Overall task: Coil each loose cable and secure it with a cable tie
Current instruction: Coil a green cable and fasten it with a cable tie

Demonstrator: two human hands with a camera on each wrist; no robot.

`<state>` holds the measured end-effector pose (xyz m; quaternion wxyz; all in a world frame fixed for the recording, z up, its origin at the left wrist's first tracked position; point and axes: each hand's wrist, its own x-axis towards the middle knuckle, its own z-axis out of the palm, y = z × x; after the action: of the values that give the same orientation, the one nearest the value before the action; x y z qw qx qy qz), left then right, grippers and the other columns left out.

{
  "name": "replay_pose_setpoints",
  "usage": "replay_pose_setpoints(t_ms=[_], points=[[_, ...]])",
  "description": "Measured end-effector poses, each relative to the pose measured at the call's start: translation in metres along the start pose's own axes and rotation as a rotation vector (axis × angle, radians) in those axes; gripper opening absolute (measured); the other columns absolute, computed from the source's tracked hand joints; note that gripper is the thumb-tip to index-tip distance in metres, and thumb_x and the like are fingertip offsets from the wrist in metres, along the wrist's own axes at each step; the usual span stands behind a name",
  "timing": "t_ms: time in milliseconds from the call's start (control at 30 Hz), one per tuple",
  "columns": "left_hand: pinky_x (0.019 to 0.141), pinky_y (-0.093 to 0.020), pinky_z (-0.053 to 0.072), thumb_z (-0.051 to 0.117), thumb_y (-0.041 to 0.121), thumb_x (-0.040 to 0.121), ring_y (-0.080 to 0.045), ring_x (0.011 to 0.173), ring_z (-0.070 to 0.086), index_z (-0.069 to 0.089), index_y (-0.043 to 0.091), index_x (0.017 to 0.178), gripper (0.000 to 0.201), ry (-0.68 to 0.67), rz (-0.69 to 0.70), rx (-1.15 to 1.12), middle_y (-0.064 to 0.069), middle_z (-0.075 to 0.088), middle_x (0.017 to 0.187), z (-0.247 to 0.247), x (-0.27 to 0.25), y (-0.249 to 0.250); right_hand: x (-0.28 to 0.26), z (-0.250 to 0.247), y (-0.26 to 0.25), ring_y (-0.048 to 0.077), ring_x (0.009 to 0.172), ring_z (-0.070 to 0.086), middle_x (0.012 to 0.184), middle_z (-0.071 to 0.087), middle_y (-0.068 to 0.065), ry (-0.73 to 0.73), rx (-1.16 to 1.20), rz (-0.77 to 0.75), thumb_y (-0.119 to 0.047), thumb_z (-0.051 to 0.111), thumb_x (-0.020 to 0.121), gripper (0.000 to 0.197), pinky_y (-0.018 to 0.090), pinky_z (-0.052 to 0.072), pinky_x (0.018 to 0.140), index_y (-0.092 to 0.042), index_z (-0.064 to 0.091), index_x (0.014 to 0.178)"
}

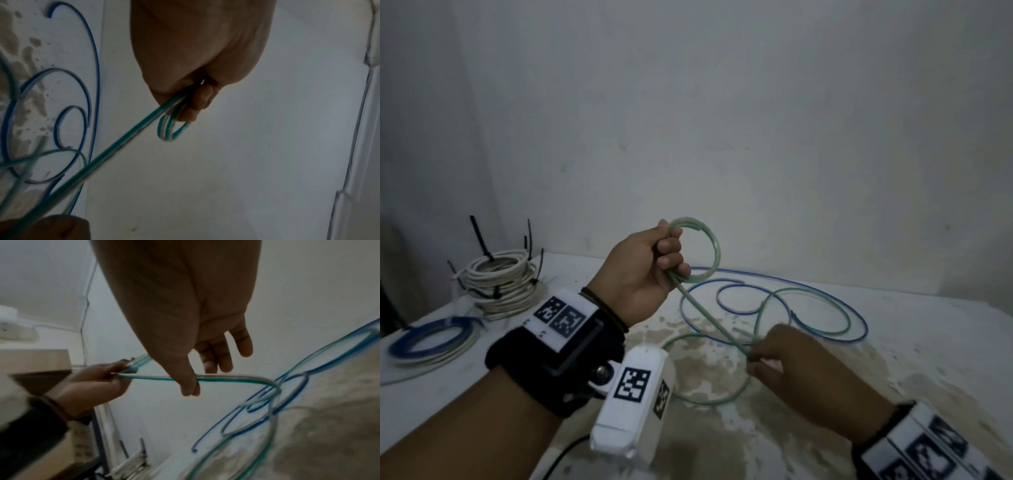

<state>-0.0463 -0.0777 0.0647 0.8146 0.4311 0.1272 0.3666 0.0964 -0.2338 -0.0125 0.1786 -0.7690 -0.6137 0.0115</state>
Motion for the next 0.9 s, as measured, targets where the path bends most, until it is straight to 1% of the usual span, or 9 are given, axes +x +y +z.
replay_pose_setpoints(t_ms=[100,200,300,400,467,633,733,800,900], points=[[0.04,-0.017,0.037,0.038,0.025,0.102,-0.005,0.034,0.026,0.05,0.008,0.084,0.028,0.017,-0.016,-0.009,0.008,0.032,0.048,-0.005,-0.004,0.001,0.002,-0.003,0.017,0.011,0.094,0.059,0.11,0.065,-0.004,-0.032,-0.113,0.171,-0.034,0.051,0.095,0.024,0.022,0.043,0.079,-0.025,0.069,0.108],[0.036,-0.017,0.031,0.038,0.026,0.102,-0.005,0.033,0.023,0.051,0.008,0.083,0.028,-0.011,-0.052,0.003,0.007,0.03,0.047,-0.005,-0.011,-0.002,0.009,-0.007,0.029,0.017,0.077,0.061,0.098,0.069,-0.001,-0.062,0.117,0.312,-0.025,0.049,0.097,0.022,0.021,0.042,0.061,-0.021,0.067,0.111],[0.037,-0.017,0.027,0.04,0.026,0.1,-0.004,0.034,0.021,0.052,0.009,0.081,0.028,-0.067,-0.098,0.083,0.009,0.026,0.048,-0.003,-0.021,-0.009,0.014,-0.013,0.033,0.025,0.073,0.064,0.087,0.068,0.013,0.233,0.676,0.451,-0.023,0.058,0.092,0.017,0.033,0.05,0.059,-0.009,0.067,0.091],[0.039,-0.018,0.025,0.042,0.028,0.099,-0.005,0.037,0.02,0.053,0.009,0.084,0.027,-0.106,-0.134,0.232,0.008,0.025,0.051,-0.001,-0.033,-0.022,0.021,-0.022,0.03,0.025,0.06,0.059,0.08,0.066,0.021,0.632,0.801,0.377,-0.018,0.06,0.091,0.015,0.037,0.051,0.055,-0.007,0.052,0.097],[0.04,-0.019,0.025,0.043,0.028,0.099,-0.007,0.04,0.021,0.054,0.008,0.086,0.026,-0.127,-0.142,0.326,0.007,0.026,0.053,0.0,-0.038,-0.031,0.025,-0.032,0.025,0.023,0.061,0.059,0.078,0.067,0.014,0.701,0.841,0.321,-0.014,0.057,0.093,0.013,0.035,0.049,0.055,-0.012,0.05,0.105],[0.044,-0.021,0.029,0.041,0.026,0.1,-0.009,0.045,0.022,0.055,0.008,0.087,0.026,-0.176,-0.159,0.443,0.005,0.032,0.054,0.002,-0.044,-0.048,0.032,-0.052,0.012,0.007,0.08,0.062,0.087,0.069,-0.006,0.667,0.773,0.218,-0.025,0.059,0.092,0.012,0.023,0.046,0.07,-0.02,0.07,0.092],[0.048,-0.022,0.03,0.04,0.024,0.1,-0.01,0.047,0.024,0.054,0.007,0.089,0.024,-0.186,-0.162,0.462,0.004,0.035,0.055,0.004,-0.046,-0.057,0.032,-0.061,0.0,0.0,0.066,0.059,0.071,0.067,-0.014,0.599,0.615,0.166,-0.03,0.061,0.091,0.017,0.018,0.044,0.065,-0.022,0.074,0.098],[0.052,-0.024,0.028,0.041,0.022,0.099,-0.011,0.048,0.026,0.052,0.007,0.089,0.021,-0.185,-0.163,0.475,0.003,0.036,0.056,0.007,-0.047,-0.063,0.031,-0.065,-0.01,0.007,0.055,0.057,0.061,0.067,-0.009,0.521,0.587,0.152,-0.028,0.058,0.092,0.016,0.025,0.047,0.057,-0.022,0.074,0.092],[0.054,-0.023,0.03,0.042,0.019,0.099,-0.01,0.05,0.034,0.048,0.01,0.082,0.021,-0.213,-0.134,0.523,0.004,0.042,0.057,0.009,-0.049,-0.072,0.027,-0.069,-0.026,0.012,0.057,0.061,0.075,0.072,0.004,0.374,0.799,0.174,-0.013,0.049,0.095,0.021,0.03,0.05,0.055,-0.015,0.07,0.092]])
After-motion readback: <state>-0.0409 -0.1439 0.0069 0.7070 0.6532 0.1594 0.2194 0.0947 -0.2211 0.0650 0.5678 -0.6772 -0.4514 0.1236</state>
